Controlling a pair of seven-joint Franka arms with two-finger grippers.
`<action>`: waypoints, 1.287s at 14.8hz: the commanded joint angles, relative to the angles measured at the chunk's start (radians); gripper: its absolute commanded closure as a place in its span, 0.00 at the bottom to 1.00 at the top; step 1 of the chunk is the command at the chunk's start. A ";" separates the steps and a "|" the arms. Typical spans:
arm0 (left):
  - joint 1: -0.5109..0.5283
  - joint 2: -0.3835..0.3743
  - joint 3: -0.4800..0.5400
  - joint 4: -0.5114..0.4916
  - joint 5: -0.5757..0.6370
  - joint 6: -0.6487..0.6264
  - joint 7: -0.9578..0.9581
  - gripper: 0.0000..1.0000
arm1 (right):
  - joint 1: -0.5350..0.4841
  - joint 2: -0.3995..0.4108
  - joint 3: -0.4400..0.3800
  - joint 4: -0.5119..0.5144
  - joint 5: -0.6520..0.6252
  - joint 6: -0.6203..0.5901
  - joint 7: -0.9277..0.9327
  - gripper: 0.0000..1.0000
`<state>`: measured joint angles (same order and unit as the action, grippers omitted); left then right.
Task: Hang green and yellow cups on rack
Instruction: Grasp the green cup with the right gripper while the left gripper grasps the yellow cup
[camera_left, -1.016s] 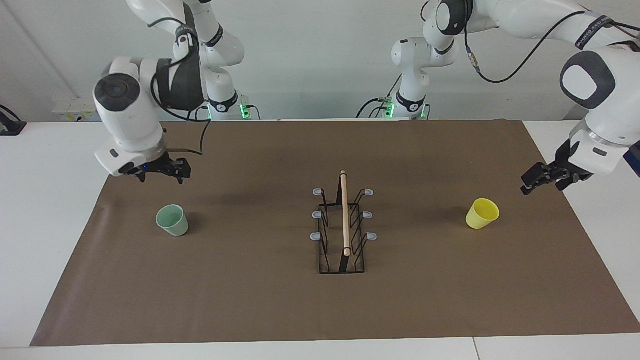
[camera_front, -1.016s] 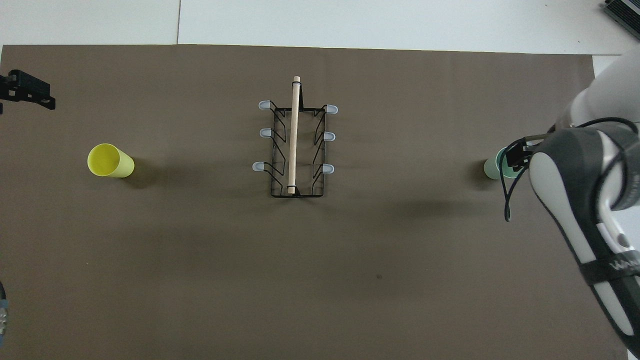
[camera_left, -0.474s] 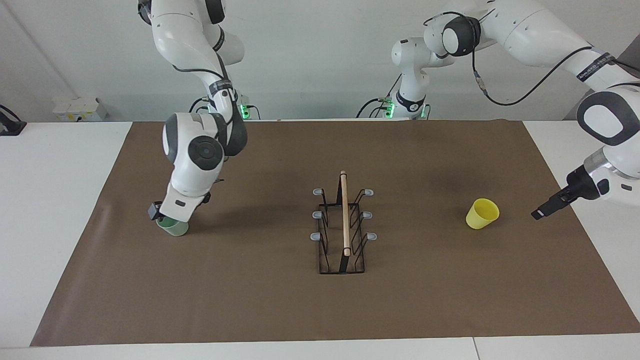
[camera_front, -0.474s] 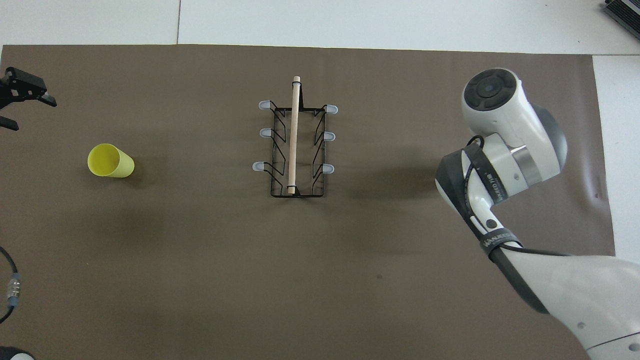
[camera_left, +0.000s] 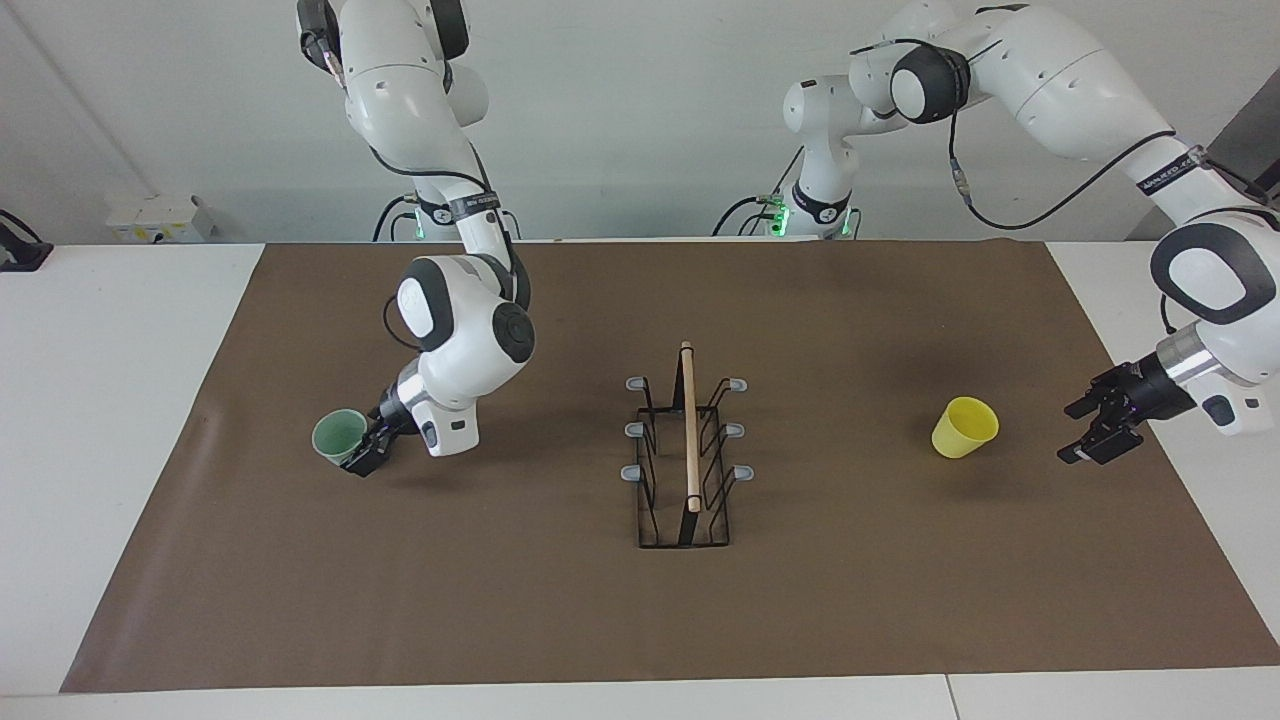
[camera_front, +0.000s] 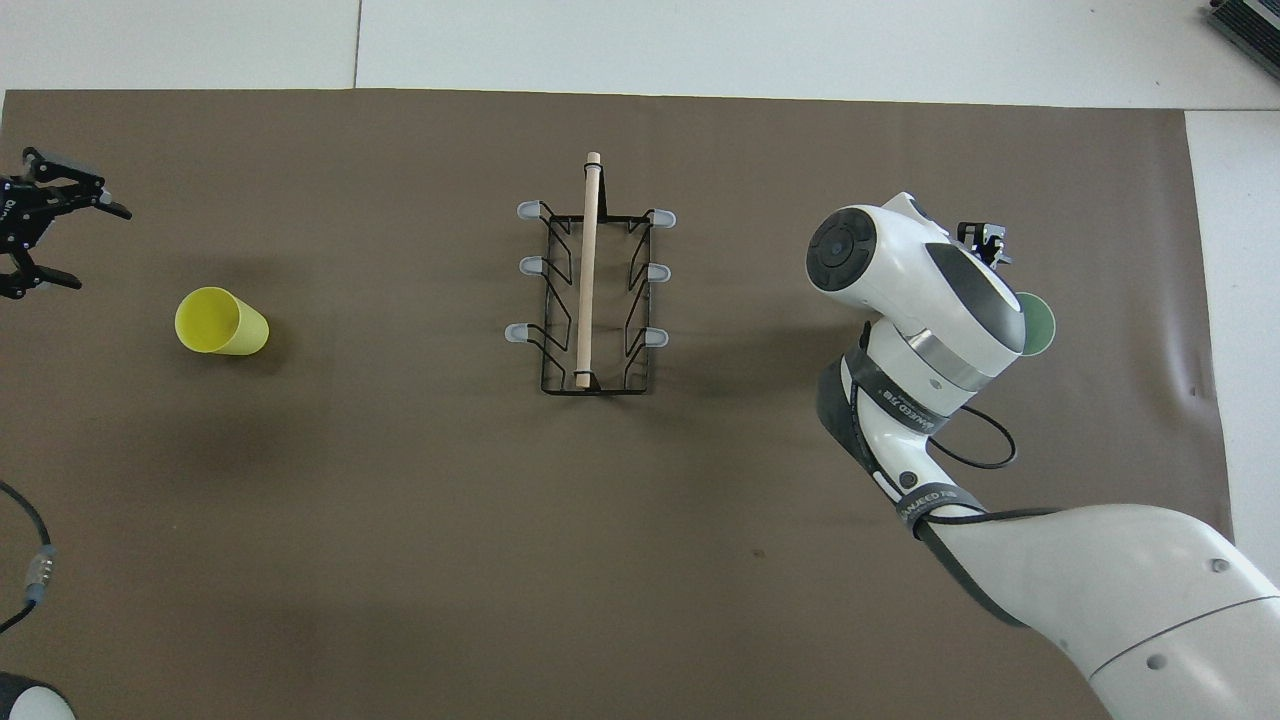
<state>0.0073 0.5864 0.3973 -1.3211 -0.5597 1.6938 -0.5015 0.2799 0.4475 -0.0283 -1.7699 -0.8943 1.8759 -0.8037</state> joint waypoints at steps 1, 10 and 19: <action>-0.009 -0.069 0.034 -0.177 -0.101 0.052 -0.083 0.00 | -0.005 -0.021 0.007 -0.072 -0.061 0.039 -0.121 0.00; 0.000 -0.187 0.078 -0.528 -0.429 0.153 -0.383 0.00 | 0.022 -0.064 0.007 -0.190 -0.077 0.043 -0.063 0.03; -0.016 -0.267 0.074 -0.774 -0.611 0.334 -0.380 0.00 | -0.013 -0.076 0.007 -0.246 -0.178 0.104 0.037 0.03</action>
<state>0.0081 0.3752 0.4709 -2.0137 -1.1279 1.9699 -0.8701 0.2975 0.3972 -0.0262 -1.9786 -1.0272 1.9319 -0.7860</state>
